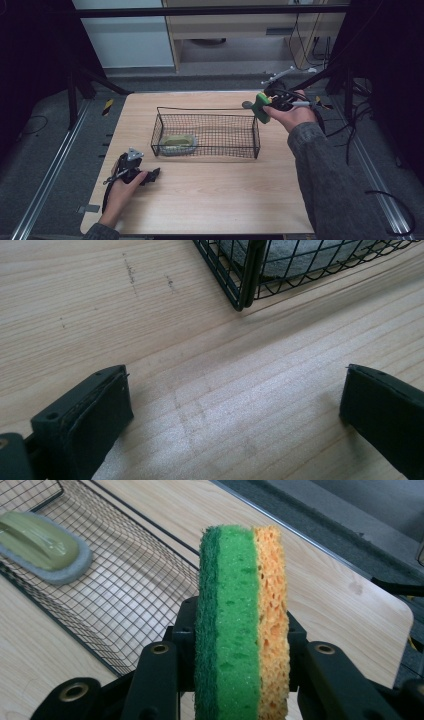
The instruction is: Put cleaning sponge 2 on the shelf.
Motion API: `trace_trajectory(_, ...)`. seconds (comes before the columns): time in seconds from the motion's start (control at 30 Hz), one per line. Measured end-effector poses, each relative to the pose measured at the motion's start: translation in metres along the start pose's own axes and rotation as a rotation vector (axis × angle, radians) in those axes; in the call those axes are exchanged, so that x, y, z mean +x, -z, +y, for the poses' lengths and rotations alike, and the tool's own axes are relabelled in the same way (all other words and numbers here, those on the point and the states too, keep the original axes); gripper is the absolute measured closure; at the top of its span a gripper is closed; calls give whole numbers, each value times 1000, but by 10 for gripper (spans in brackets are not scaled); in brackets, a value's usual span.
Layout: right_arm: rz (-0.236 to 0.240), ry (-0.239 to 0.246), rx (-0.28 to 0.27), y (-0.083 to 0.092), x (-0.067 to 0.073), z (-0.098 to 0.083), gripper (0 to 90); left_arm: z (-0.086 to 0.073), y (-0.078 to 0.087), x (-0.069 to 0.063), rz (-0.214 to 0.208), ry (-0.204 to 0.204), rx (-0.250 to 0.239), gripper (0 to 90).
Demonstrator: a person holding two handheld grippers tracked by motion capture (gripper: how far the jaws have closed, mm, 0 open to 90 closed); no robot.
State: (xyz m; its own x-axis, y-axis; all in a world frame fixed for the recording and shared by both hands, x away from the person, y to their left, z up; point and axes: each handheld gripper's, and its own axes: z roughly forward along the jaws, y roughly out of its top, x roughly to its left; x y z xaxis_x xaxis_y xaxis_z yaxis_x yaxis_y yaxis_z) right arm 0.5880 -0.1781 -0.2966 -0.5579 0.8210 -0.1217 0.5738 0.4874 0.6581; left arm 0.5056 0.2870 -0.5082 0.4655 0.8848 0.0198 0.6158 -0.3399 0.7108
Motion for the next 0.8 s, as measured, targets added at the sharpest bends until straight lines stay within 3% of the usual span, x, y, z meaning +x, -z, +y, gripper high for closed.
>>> trace_trajectory(0.2, 35, 7, 9, -11, 6, 4, 643, 0, 0, 0, 0, -1, 0, 0)
trace_trajectory(0.3, 71, 16, 31, -26, 9, 3, 643, 0, 0, 0, -1, -3, 0, 0)
trace_trajectory(0.57, 111, 12, 49, -54, 11, -2, 643, 0, 0, 0, -1, -2, 0, 0)
trace_trajectory(0.8, 113, 20, 60, -67, 10, -3, 643, 0, 0, 0, -1, -2, -2, 0)
